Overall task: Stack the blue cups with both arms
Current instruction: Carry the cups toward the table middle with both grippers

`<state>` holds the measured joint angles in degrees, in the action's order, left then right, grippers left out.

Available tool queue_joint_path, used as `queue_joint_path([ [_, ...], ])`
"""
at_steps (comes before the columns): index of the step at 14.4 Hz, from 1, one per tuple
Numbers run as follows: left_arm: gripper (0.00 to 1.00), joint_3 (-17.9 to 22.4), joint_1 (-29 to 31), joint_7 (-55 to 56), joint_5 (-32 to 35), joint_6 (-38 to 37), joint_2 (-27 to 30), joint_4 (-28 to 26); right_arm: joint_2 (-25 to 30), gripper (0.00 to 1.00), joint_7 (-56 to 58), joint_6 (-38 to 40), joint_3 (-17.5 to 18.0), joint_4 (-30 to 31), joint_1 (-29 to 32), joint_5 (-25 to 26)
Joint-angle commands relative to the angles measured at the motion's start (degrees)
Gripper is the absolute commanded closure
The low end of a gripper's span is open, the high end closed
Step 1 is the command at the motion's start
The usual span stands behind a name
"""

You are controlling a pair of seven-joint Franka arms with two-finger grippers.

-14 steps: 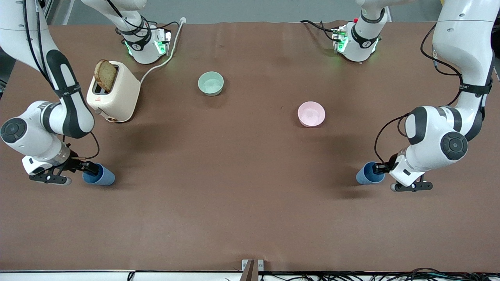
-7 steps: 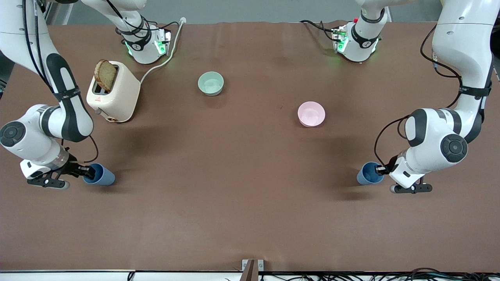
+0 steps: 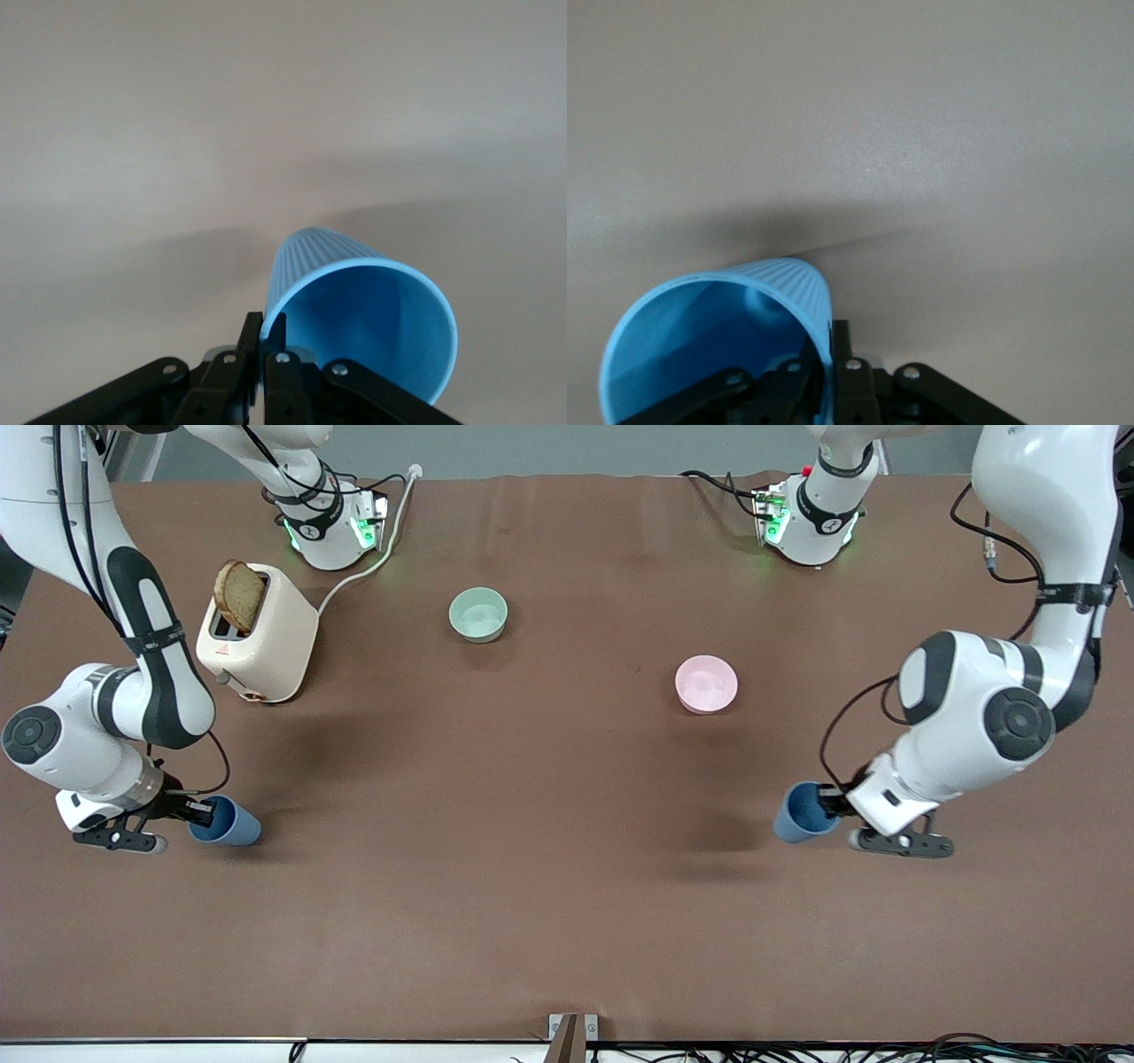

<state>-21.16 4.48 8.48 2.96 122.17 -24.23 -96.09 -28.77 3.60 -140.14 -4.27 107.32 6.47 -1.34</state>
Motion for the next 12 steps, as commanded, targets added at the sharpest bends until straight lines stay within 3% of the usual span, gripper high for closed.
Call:
queue_joint_path([
  [1, 0.99, -1.5, -5.9, 6.4, 0.8, -0.9, -2.1, 3.4, 4.5, 1.00, -0.5, 9.0, 0.1, -3.3, -0.5, -0.9],
  [5, 1.00, -1.1, -16.9, 23.3, 2.6, -0.9, -7.2, 7.3, 13.8, 1.00, -7.0, 19.7, 0.4, -5.7, -3.2, -1.1],
  [10, 1.00, -1.0, -24.1, 35.9, 4.9, -0.5, -13.4, 10.3, 23.3, 0.99, -9.2, 29.5, 2.2, -5.6, -5.1, -1.5],
  [12, 1.00, -0.9, -25.7, 39.0, 5.0, 0.3, -15.3, 11.3, 24.6, 0.99, -13.5, 32.4, 4.6, -5.7, -5.5, -1.6],
])
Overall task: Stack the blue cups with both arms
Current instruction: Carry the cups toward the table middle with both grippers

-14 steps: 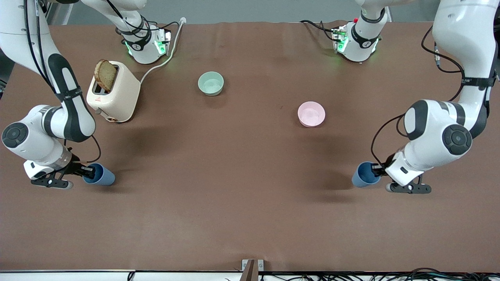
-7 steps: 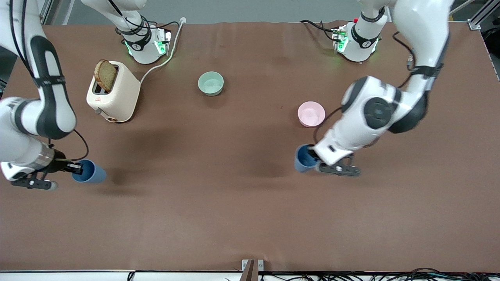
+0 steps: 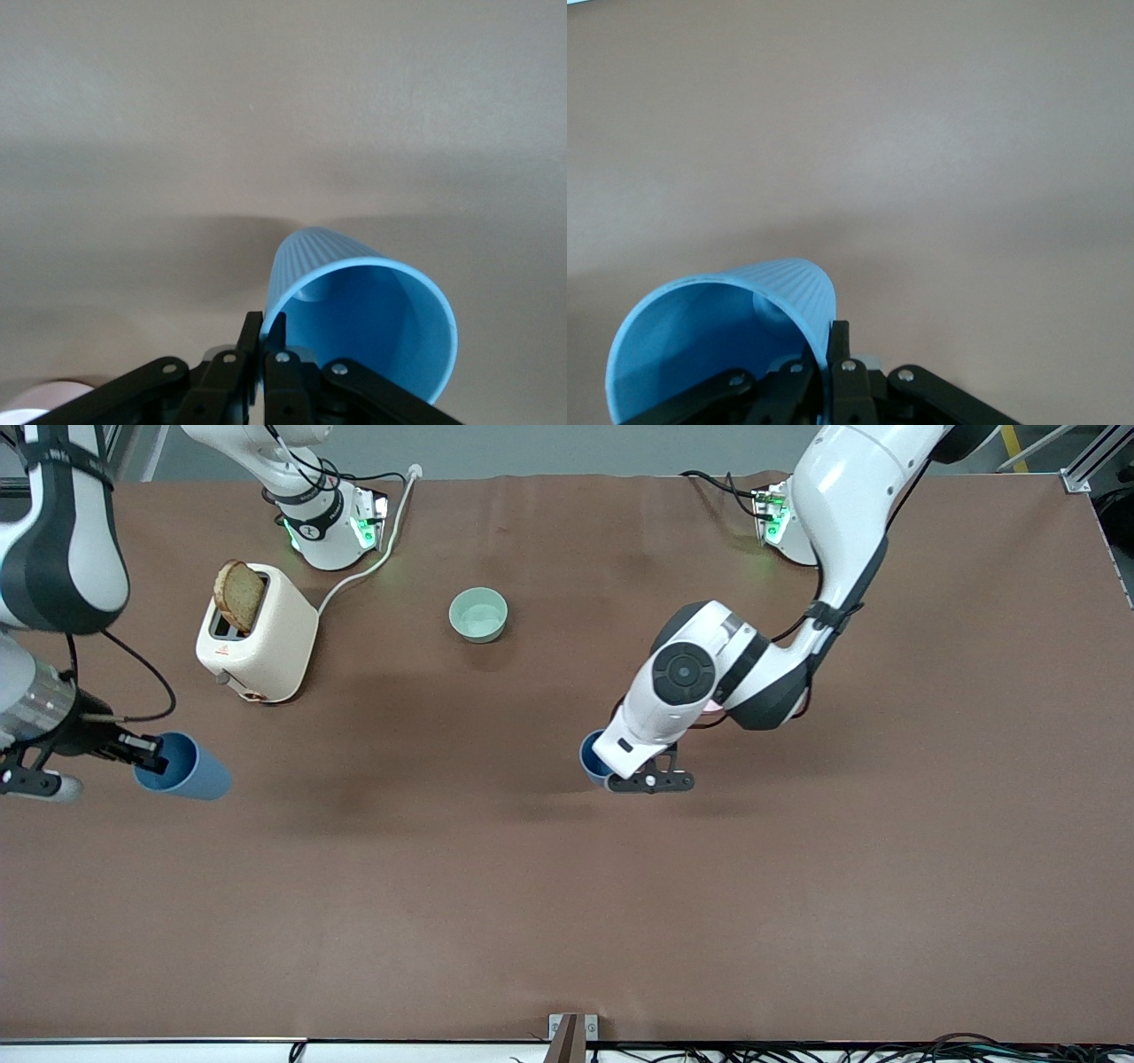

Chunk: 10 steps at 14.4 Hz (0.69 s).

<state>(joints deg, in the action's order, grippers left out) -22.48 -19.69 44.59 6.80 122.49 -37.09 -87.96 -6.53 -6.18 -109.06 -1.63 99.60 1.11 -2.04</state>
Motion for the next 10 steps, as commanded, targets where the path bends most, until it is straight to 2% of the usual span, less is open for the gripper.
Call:
queue_joint_path([
  [1, 1.00, 0.5, -2.9, 3.7, 1.2, 0.0, -3.4, 4.3, 2.4, 0.99, -5.7, 1.2, 3.4, 2.2, -0.2, -0.9],
  [4, 1.00, 0.7, -4.2, 5.2, 1.9, 0.8, -4.7, 4.5, 2.0, 0.99, -12.8, -1.6, 7.6, 2.0, -1.5, -0.8],
  [8, 0.96, 1.2, -5.4, 6.6, 3.2, 3.1, -6.5, 4.5, 0.6, 1.00, -20.9, -5.2, 7.9, 2.0, -7.6, -0.8],
  [9, 0.80, 1.3, -5.4, 6.6, 3.1, 3.2, -6.4, 4.5, 0.2, 1.00, -21.9, -5.6, 7.9, 2.0, -8.8, -0.8],
  [10, 0.18, 1.4, -5.4, 6.6, 3.1, 3.2, -6.2, 4.6, -0.1, 1.00, -23.5, -6.2, 7.9, 2.0, -9.6, -0.8],
])
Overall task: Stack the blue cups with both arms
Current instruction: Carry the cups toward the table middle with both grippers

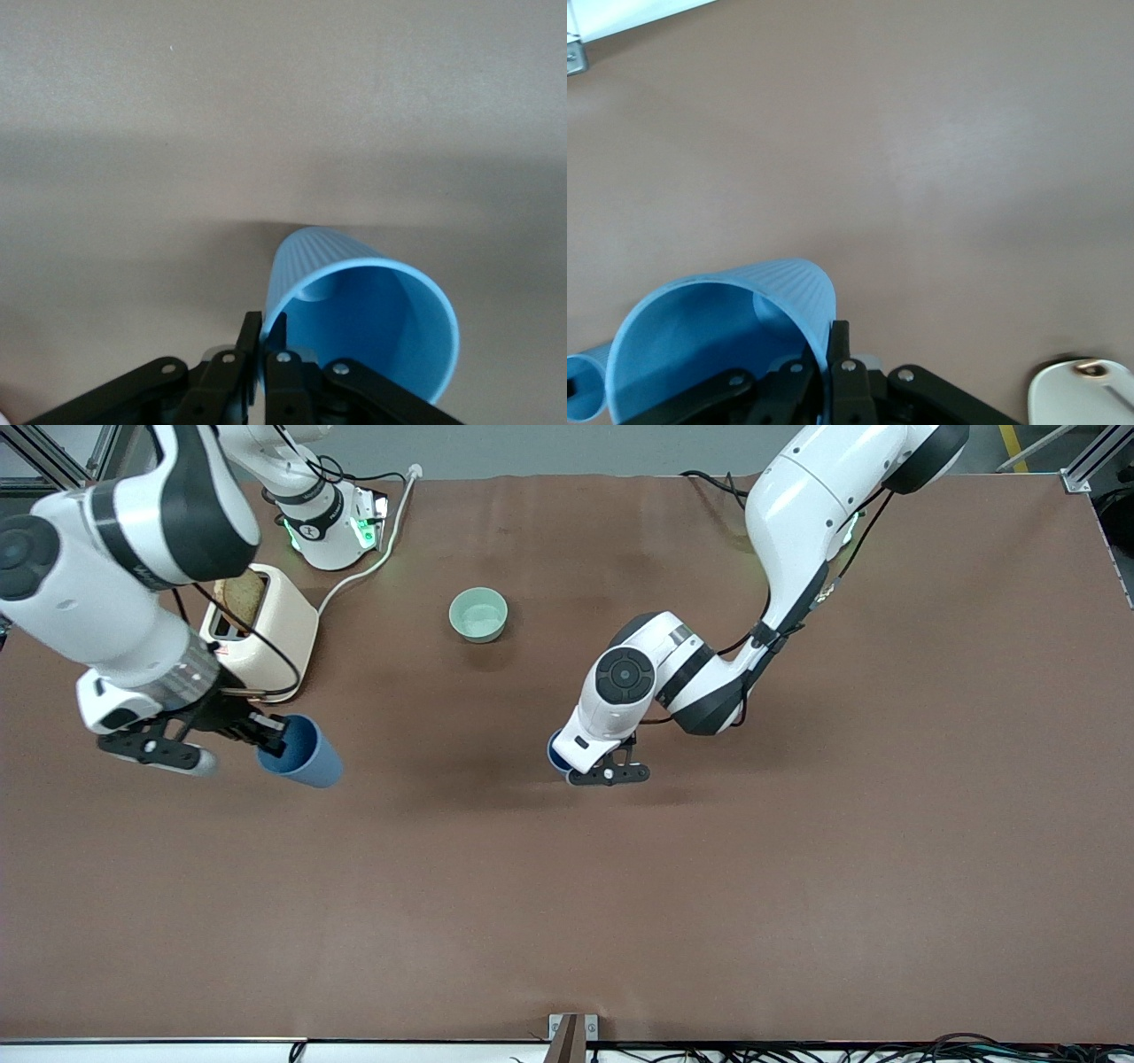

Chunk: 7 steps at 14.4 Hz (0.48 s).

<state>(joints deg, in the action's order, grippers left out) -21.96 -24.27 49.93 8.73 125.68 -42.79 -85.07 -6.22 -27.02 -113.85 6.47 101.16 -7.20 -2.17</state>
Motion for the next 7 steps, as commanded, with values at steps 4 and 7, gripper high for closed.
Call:
queue_joint_path([
  [4, 0.00, 1.0, 0.0, 1.0, 2.8, -0.7, 2.9, 1.7, -2.1, 0.99, -9.1, -3.3, 0.4, 0.4, -6.0, -0.6],
  [7, 0.00, 1.0, 3.6, 0.6, 4.4, -4.7, 8.1, 1.8, -5.3, 0.99, -18.2, -7.3, 6.7, 0.2, -7.1, 1.7],
])
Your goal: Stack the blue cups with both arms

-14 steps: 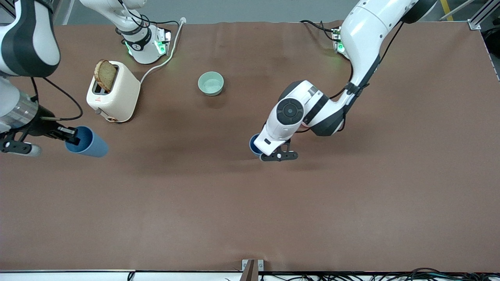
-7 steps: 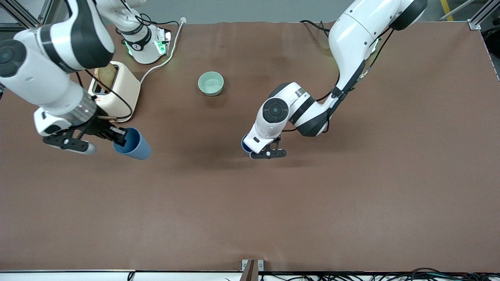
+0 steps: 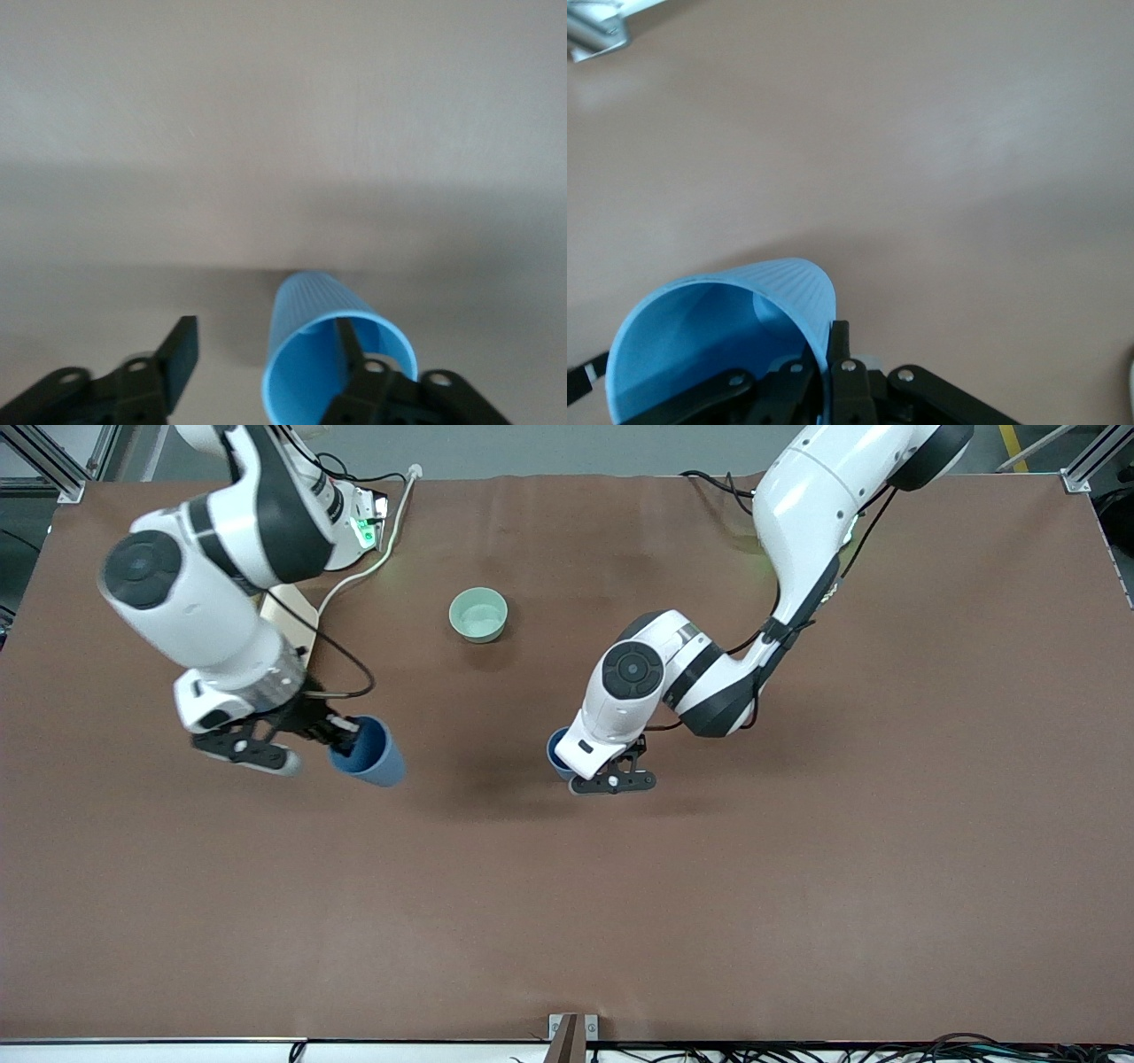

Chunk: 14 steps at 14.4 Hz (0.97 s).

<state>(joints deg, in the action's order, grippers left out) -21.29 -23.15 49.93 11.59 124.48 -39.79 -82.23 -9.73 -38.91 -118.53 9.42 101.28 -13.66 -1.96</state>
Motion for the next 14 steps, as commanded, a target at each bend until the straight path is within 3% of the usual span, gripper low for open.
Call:
queue_joint_path([
  [1, 0.00, 0.3, 3.7, 0.2, 2.5, -5.3, 7.9, -1.1, -3.0, 0.99, -9.8, -3.1, 5.4, -0.4, -0.7, 3.7],
  [5, 0.00, 0.2, 11.2, -1.5, 3.2, -13.9, 16.7, -1.1, -11.7, 0.99, -21.9, -2.8, 13.0, -8.2, -1.5, 9.9],
  [9, 0.00, 0.1, 19.6, -16.3, 3.1, -19.8, 25.1, -1.2, -18.3, 0.99, -30.7, -2.9, 13.6, -12.2, -7.2, 16.1],
  [14, 0.00, 0.1, 24.6, -18.9, 2.0, -25.0, 31.0, -1.2, -22.0, 0.99, -31.7, -2.8, 13.6, -14.5, -10.7, 16.9],
])
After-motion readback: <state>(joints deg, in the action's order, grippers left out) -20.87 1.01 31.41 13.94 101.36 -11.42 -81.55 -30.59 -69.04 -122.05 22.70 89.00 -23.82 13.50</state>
